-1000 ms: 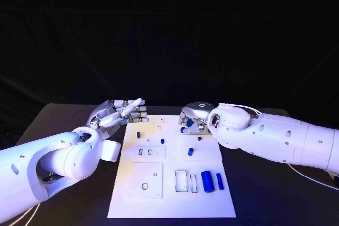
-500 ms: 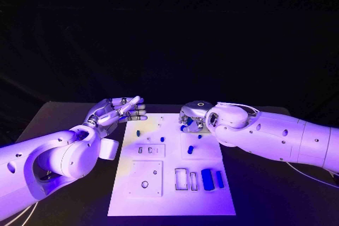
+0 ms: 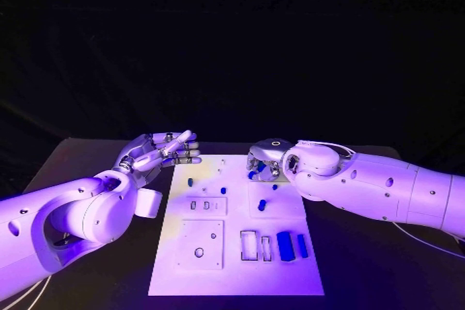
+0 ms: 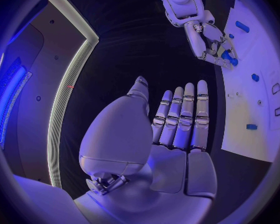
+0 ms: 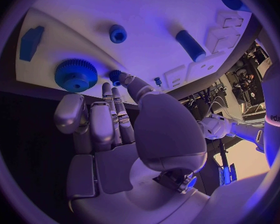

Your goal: Assemble the parts on the task board

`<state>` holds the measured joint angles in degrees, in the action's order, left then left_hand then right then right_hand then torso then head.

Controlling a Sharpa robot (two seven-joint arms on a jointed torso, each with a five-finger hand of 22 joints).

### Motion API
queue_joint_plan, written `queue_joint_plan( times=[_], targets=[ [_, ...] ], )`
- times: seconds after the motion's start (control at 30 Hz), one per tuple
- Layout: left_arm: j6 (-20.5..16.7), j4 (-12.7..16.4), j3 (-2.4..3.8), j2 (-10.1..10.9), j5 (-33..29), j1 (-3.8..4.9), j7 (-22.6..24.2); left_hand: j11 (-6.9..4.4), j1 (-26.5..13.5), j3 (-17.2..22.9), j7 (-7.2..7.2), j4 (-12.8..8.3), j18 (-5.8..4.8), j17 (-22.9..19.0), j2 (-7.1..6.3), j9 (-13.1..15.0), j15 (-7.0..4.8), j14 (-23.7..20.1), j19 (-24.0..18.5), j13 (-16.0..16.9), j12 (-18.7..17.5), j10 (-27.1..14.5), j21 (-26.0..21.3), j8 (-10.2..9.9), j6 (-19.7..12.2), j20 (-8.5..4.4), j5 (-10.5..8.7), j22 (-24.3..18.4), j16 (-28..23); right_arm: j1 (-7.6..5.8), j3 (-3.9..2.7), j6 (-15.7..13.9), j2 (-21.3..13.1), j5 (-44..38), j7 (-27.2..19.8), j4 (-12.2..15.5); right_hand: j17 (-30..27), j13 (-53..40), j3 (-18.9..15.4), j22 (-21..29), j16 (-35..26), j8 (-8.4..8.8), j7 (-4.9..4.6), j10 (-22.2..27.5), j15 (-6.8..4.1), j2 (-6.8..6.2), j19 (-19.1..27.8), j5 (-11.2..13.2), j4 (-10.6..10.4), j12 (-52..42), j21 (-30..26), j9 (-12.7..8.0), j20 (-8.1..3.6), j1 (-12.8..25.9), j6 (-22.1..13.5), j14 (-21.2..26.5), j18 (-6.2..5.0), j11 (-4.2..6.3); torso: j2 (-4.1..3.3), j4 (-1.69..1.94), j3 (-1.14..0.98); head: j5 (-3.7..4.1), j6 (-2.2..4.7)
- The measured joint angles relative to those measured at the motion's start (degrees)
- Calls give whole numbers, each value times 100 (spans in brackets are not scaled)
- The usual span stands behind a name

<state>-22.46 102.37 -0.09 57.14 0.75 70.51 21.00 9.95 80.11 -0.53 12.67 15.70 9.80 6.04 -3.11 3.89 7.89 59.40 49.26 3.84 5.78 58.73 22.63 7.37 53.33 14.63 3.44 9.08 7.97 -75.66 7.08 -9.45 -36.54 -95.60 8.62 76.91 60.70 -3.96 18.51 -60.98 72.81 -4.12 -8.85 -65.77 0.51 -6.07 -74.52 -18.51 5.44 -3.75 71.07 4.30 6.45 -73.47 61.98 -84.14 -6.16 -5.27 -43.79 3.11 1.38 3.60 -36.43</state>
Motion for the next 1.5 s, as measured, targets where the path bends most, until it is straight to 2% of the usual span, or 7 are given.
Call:
queue_joint_plan(
  times=[0.3, 0.53, 0.57, 0.7, 0.9, 1.2, 1.5],
  targets=[
    [0, 1, 0, 37, -4, 19, -2, 0, 1, -7, 0, 7, 0, 0, 48, 0, 0, 0, 0, 0, -28, 0, 0, -10, 0, 0, 0, -6, -23, 47, 1, 25, 28, -3, -7, -13, 107, 0, 127, -190, 122, -29, 12, -104, 0, 0, -61, 0, -30, -39, 139, 19, -20, 0, 135, 0, 0, 21, -9, 7, 3, 7, -36],
    [-1, -4, 0, 51, -9, 32, -2, 0, 1, -7, 0, 7, 1, 0, 48, 0, 0, 0, 0, 0, -28, 0, 0, -10, 0, 0, 0, -5, -23, 53, -4, 9, 31, -5, -14, -30, 196, -5, 231, -429, 204, -88, 78, -278, -22, 47, -166, 4, -56, -74, 314, 51, -39, -47, 307, 22, 19, 72, -12, 11, 6, 27, -56],
    [-1, -4, 0, 52, -9, 33, -2, 0, 1, -7, 0, 7, 0, -1, 48, 0, 0, 0, 0, 0, -28, 0, 0, -10, 0, 0, 0, -5, -23, 53, -4, 4, 31, -6, -14, -30, 198, -7, 263, -520, 232, -101, 93, -314, -26, 56, -212, 62, -58, -74, 375, 60, -42, -56, 339, 18, 91, 81, -13, 11, 7, 27, -57],
    [-1, -7, 0, 53, -11, 36, -4, 0, 1, -7, 0, 7, 0, 0, 48, 1, 0, 0, 0, 0, -28, 0, 0, -10, 0, 0, 0, -5, -23, 55, -5, -26, 31, -6, -14, -31, 218, -22, 398, -716, 257, -115, 114, -422, -66, 85, -267, 257, -63, -72, 493, 93, -62, -85, 400, 20, 91, 112, -18, 10, 7, 16, -57],
    [0, -16, 0, 53, -17, 39, -8, 0, 23, -7, 0, 7, 0, 0, 70, 0, 0, 0, 0, 0, -28, 0, 0, -10, -1, 0, 0, -10, -23, 64, 0, -113, 39, -7, -13, -40, 191, -21, 476, -732, 257, -111, 136, -431, -65, 112, -267, 291, -32, -66, 516, 107, -62, -112, 423, 20, 91, 121, -21, 14, 7, 14, -58],
    [0, -59, 0, 52, -40, 43, -13, 12, 48, -7, 21, 7, 0, 1, 94, 1, 0, 0, 0, 0, -51, 12, 0, -32, 21, 0, 0, -10, -45, 58, -15, -516, 46, -13, 10, 79, 202, -15, 567, -914, 282, -104, 105, -431, -64, 107, -309, 252, -28, -24, 615, 125, -63, -152, 454, 21, 90, 121, -21, 14, 13, -7, -8],
    [0, -62, 0, 28, -45, 43, -22, 21, 53, -23, 21, -9, 0, 5, 99, 1, 0, 0, 0, 0, -67, 21, 0, -32, 21, 0, 0, -13, -45, 20, -32, -985, 331, -90, 148, -156, 201, -10, 601, -1001, 289, -93, 105, -435, -64, 74, -349, 241, -33, -21, 671, 135, -62, -119, 454, 21, 90, 116, -17, 10, 21, 52, 15]
  ],
)
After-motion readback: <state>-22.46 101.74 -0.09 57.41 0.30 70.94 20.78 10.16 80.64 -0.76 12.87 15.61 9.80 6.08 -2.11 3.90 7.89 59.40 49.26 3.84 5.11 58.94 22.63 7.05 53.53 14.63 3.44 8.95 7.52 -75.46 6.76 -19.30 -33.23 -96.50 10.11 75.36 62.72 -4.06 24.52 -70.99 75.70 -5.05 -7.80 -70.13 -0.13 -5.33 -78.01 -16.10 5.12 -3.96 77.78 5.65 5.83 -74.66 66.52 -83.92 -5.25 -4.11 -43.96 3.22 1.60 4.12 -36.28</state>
